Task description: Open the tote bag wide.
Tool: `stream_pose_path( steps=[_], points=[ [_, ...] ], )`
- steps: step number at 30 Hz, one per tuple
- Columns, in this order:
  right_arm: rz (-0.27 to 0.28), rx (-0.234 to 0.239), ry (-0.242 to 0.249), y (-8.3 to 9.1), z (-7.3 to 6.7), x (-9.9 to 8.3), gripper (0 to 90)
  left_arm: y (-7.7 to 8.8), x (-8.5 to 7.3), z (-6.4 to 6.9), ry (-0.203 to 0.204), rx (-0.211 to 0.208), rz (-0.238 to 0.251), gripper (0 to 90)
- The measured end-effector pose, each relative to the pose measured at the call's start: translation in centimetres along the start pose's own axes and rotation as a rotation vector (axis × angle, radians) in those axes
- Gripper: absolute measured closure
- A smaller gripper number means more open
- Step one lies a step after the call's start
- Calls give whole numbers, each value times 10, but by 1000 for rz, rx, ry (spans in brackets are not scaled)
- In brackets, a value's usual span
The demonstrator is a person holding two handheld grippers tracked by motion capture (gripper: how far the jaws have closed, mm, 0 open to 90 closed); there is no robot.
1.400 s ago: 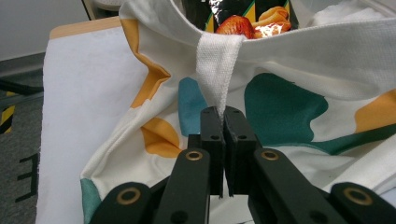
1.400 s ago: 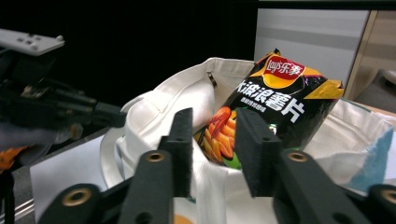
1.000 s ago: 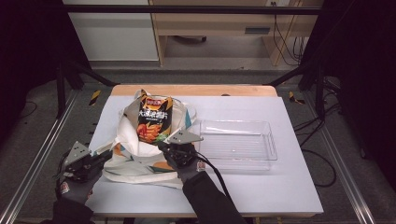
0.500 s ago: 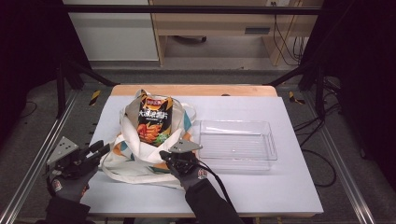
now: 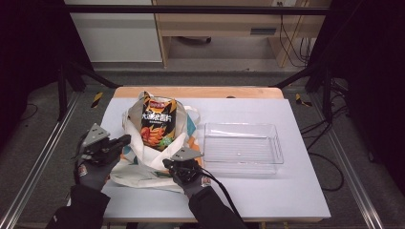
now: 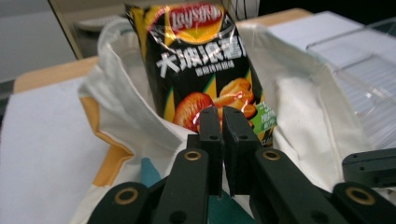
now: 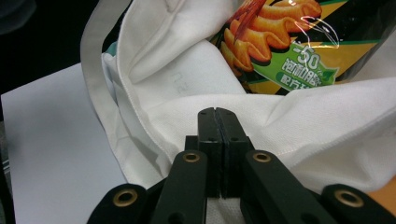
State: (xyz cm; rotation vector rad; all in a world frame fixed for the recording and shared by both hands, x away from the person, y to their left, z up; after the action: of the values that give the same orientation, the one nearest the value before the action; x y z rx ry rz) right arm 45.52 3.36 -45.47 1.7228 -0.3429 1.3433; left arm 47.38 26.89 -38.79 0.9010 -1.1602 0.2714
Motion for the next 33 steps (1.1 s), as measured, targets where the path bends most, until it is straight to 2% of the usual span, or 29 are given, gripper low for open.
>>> stream_pose_path(
  steps=[1, 2, 3, 4, 7, 13, 18, 22, 24, 25, 26, 27, 31, 33],
  points=[
    [-4, 0, -7, 0, 0, -2, 894, -7, -2, 0, -3, 5, -30, 866],
    [-5, 1, -8, 0, 0, -3, 894, -7, -2, 0, -3, 5, -30, 868],
    [-7, 3, -9, 0, 1, -4, 894, -9, -7, -1, 0, 13, -56, 872],
    [-7, 3, -9, 0, 1, -4, 894, -9, -7, -1, 0, 13, -56, 874],
    [-15, 3, -8, 0, 0, -6, 900, -5, -19, -1, -11, 37, -103, 885],
    [-17, -7, -9, -1, -1, -6, 900, -1, -41, -7, 8, 36, -136, 894],
    [-8, -14, -16, 0, 0, -4, 900, -2, -50, -7, 11, 38, -158, 894],
    [10, -40, -34, 0, 3, 1, 900, -7, -58, -6, 3, 30, -202, 895],
    [23, -77, -28, 0, 3, 5, 897, -10, -62, -4, -12, 41, -230, 894],
    [10, -100, -22, -2, 4, 6, 897, -11, -64, -4, -10, 42, -238, 895],
    [10, -100, -22, -2, 4, 6, 897, -11, -64, -4, -10, 42, -238, 895],
    [-15, -116, -16, -4, 5, 4, 899, -11, -65, -6, -2, 36, -240, 894],
    [-44, -123, -11, -7, 5, -2, 900, -14, -68, -6, 2, 37, -261, 895],
    [-77, -124, -10, -9, 5, -9, 900, -17, -70, -6, 5, 40, -277, 894]
  ],
)
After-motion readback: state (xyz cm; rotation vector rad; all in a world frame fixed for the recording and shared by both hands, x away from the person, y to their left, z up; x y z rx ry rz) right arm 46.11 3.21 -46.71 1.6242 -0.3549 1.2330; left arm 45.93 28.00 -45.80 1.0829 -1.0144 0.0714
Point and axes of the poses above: each handheld gripper's, and its own axes: y roughly backward along the jaws, x roughly out of its top, z roughly to its right, the point moved 2 cm from there along -y, roughly forward along the jaws, and after that the axes turned 13 degrees about -x, right-handed, at the moved point
